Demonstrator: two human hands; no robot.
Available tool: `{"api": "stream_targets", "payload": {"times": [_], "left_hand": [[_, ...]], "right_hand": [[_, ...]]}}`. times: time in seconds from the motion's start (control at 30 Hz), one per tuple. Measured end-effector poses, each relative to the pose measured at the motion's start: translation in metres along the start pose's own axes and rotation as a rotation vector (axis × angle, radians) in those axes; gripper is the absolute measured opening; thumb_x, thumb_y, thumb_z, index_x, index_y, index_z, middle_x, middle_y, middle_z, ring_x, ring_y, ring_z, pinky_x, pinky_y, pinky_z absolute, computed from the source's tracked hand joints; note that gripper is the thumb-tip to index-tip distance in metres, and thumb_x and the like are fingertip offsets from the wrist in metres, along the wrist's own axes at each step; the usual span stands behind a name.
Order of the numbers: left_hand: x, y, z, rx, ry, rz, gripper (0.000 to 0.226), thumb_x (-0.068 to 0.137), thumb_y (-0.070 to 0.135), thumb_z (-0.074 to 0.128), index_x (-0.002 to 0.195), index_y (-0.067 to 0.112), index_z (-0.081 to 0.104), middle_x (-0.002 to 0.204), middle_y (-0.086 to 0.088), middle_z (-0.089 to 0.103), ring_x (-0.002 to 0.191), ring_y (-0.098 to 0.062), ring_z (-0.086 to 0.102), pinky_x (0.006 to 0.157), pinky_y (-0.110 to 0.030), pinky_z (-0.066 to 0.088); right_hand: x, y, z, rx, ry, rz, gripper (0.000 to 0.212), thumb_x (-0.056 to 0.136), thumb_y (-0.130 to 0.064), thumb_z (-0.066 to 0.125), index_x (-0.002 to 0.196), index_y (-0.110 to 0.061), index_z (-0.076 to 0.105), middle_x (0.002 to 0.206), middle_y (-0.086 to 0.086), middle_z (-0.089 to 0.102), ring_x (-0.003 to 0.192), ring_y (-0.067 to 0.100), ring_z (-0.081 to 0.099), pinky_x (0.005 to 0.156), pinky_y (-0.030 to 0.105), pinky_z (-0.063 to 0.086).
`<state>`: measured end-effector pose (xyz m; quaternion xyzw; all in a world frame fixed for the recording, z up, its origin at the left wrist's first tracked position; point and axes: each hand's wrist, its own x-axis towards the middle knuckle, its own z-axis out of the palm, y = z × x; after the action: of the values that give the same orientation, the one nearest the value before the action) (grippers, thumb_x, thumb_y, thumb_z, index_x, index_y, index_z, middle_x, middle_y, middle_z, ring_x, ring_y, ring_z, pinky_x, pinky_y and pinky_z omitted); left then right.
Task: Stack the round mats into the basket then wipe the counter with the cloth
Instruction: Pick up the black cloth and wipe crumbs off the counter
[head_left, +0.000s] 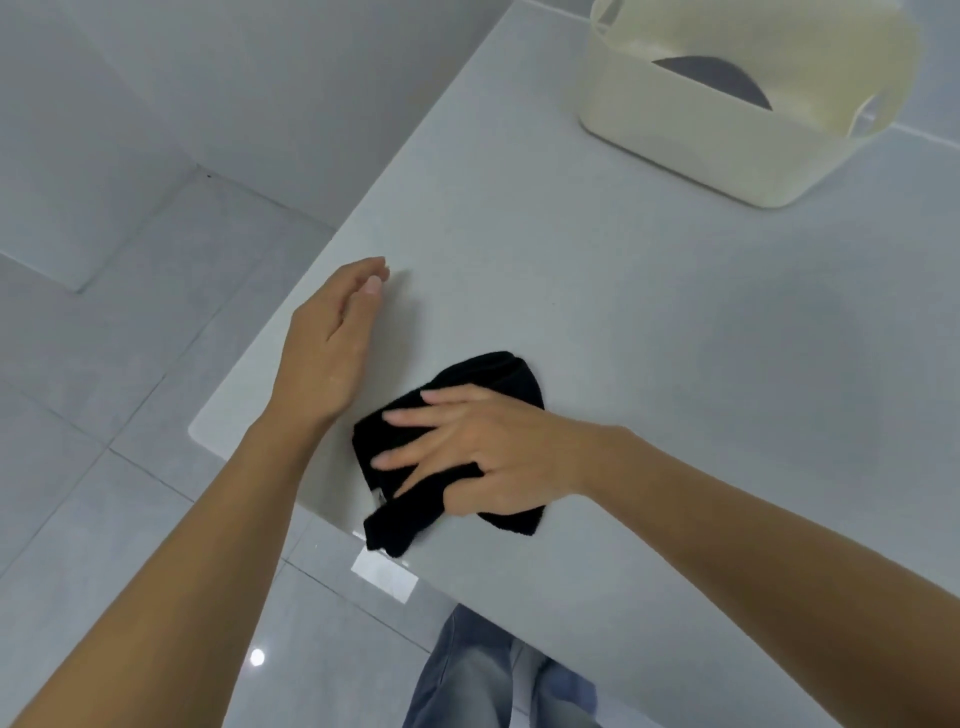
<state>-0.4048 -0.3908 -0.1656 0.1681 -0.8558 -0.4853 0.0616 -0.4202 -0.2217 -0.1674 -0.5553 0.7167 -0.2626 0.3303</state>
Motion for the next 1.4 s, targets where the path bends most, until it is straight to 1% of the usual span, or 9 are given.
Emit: {"api": "stream_targets", "payload": {"times": [0.63,0.7,0.77,1.0,1.07,1.13,1.2,1.27,1.4], "left_hand": [[-0.074,0.047,0.054,-0.036,0.033,0.015,0.031,0.097,0.034,0.034,0.118,0.025,0.056,0.121,0.012,0.058,0.109,0.007,0.048,0.080,0.008,0.031],[-0.075,0.052,0.054,-0.071,0.052,0.001,0.031,0.097,0.034,0.034,0.117,0.025,0.056,0.119,0.012,0.059,0.109,0.005,0.048,0.078,0.008,0.031],[-0.073,0.055,0.050,-0.114,0.075,-0.007,0.032,0.097,0.032,0.034,0.119,0.022,0.055,0.117,0.010,0.060,0.106,0.006,0.050,0.078,0.008,0.032],[-0.057,0.052,0.027,-0.203,0.102,0.003,0.033,0.097,0.031,0.034,0.119,0.018,0.055,0.109,0.004,0.063,0.115,-0.013,0.054,0.101,-0.029,0.039],[-0.053,0.047,0.023,-0.210,0.101,0.001,0.033,0.097,0.031,0.034,0.118,0.017,0.056,0.108,0.005,0.064,0.115,-0.014,0.054,0.104,-0.037,0.039],[-0.052,0.044,0.022,-0.203,0.098,0.005,0.033,0.097,0.032,0.035,0.117,0.018,0.056,0.104,0.007,0.065,0.113,-0.015,0.055,0.104,-0.041,0.040],[-0.049,0.041,0.020,-0.192,0.089,0.008,0.031,0.096,0.034,0.035,0.114,0.021,0.056,0.100,0.012,0.065,0.112,-0.016,0.056,0.103,-0.043,0.041],[-0.046,0.037,0.019,-0.181,0.073,0.002,0.030,0.096,0.034,0.035,0.114,0.022,0.056,0.099,0.012,0.065,0.110,-0.017,0.057,0.102,-0.043,0.041],[-0.042,0.036,0.019,-0.167,0.032,-0.001,0.031,0.097,0.034,0.033,0.115,0.022,0.055,0.099,0.009,0.067,0.106,-0.015,0.059,0.101,-0.043,0.043]], "right_hand": [[-0.185,-0.015,0.051,0.294,0.160,0.217,0.060,0.061,-0.035,0.036,0.111,-0.019,0.067,0.130,-0.017,0.053,0.132,-0.004,0.028,0.111,0.015,0.008],[-0.182,-0.015,0.038,0.563,0.302,0.367,0.058,0.056,-0.034,0.047,0.103,-0.006,0.068,0.105,0.001,0.066,0.107,0.008,0.049,0.092,0.019,0.034],[-0.176,-0.010,0.015,0.797,0.476,0.412,0.042,0.050,-0.031,0.054,0.067,0.008,0.055,0.063,0.013,0.052,0.066,0.018,0.046,0.060,0.029,0.033],[-0.150,0.017,-0.070,0.788,0.808,0.448,0.020,0.061,-0.016,0.052,0.050,-0.016,0.035,0.046,-0.008,0.038,0.046,0.014,0.034,0.048,0.025,0.025],[-0.136,0.022,-0.070,0.710,0.813,0.485,0.016,0.066,-0.018,0.051,0.052,-0.016,0.042,0.049,-0.011,0.042,0.050,0.010,0.039,0.051,0.025,0.030],[-0.127,0.028,-0.053,0.612,0.718,0.569,0.019,0.070,-0.025,0.054,0.081,-0.016,0.067,0.079,-0.014,0.058,0.082,0.005,0.050,0.080,0.031,0.039],[-0.123,0.030,-0.023,0.248,0.596,0.587,0.052,0.071,-0.037,0.047,0.120,-0.026,0.059,0.123,-0.021,0.048,0.122,-0.003,0.030,0.109,0.032,0.012],[-0.125,0.021,0.004,-0.049,0.529,0.420,0.059,0.067,-0.042,0.037,0.118,-0.024,0.062,0.132,-0.022,0.044,0.133,0.002,0.026,0.107,0.027,0.007],[-0.142,-0.005,0.043,-0.047,0.327,0.278,0.046,0.070,-0.034,0.040,0.104,-0.028,0.069,0.133,-0.015,0.054,0.136,0.005,0.026,0.107,0.022,0.004]]}}
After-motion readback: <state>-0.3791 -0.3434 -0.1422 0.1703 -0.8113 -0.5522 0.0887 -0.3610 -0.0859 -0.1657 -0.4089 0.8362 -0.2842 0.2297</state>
